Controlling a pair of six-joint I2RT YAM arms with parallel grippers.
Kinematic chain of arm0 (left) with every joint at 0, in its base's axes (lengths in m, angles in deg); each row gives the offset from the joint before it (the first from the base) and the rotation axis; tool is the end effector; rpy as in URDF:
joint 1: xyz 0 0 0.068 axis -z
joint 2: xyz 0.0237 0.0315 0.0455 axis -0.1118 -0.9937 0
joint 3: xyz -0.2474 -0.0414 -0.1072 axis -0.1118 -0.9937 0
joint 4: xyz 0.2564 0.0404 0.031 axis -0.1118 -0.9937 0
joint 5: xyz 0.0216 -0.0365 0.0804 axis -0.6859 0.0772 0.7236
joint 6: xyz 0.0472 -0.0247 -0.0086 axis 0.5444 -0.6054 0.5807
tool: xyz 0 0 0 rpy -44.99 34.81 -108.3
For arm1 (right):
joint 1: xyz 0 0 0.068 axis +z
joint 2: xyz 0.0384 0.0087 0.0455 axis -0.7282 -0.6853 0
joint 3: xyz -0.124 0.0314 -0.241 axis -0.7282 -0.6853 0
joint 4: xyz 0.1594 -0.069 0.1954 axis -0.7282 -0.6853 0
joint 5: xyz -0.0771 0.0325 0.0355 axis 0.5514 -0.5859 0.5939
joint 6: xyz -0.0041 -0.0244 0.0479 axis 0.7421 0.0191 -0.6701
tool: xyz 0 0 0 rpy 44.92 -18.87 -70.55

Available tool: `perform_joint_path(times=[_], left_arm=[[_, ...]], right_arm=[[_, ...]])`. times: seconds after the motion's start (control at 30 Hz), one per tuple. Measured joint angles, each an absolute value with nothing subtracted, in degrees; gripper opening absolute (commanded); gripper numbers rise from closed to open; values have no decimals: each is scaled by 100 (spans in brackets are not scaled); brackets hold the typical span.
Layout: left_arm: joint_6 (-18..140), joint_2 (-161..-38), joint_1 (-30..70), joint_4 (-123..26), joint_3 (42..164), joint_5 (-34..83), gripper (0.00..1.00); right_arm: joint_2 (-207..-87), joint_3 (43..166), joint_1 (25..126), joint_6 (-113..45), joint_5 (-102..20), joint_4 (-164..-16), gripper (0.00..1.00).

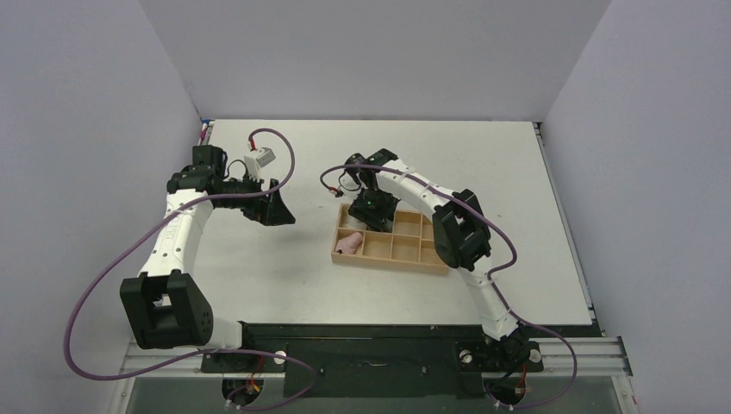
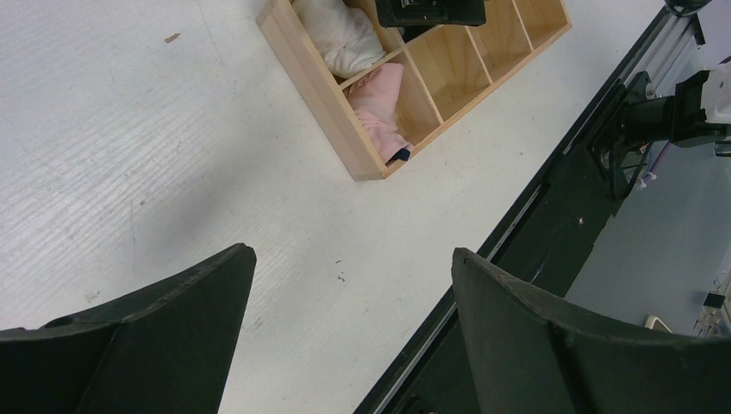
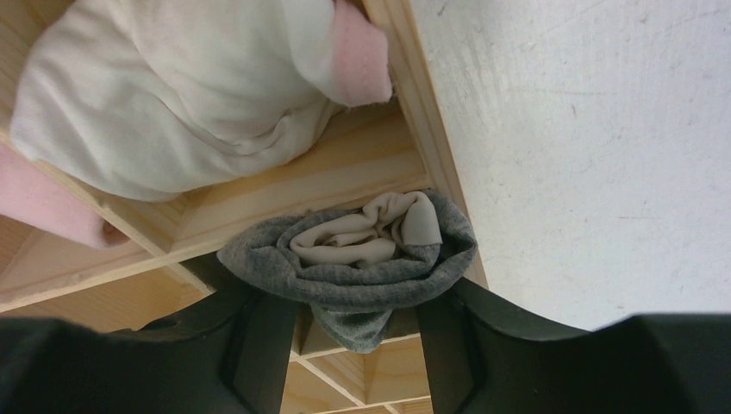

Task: Roll the underwear
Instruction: Place the underwear in the storage box.

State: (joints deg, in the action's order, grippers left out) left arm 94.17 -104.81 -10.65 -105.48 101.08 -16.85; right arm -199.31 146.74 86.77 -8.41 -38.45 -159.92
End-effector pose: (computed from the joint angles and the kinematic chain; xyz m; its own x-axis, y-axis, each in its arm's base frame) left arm 0.2713 -0.0070 0.3004 -0.7480 0.1819 -0.6383 0.5793 0.6482 -0.4942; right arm 0.3511 0.2989 0.1882 -0.5137 -0.8530 -0.0923 -0.8579 0.5105 0.0574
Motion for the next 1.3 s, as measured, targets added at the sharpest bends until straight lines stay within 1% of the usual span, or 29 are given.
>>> perform_joint_path(times=[0.2,0.43,0.83,1.3], left_arm=[[9417,-10492,-1065,-10548,10108,-1685,83],[9417,-10540,-1065,-10548,10108,-1685,84],[9417,-10549,-1065,-10550,10108,-1687,84],[9417,-10551,-1108,-10550,10108,-1687,84]], right_arm=[[-19927,14695,8605,-846,-3950,-16051,49],[-19903,14877,8546,-854,-4033,-16200,52],[-19420,15126,8375,-896,-4140,-16351,52],[-19337,15176,8316,-1049,-4844,-16121,50]])
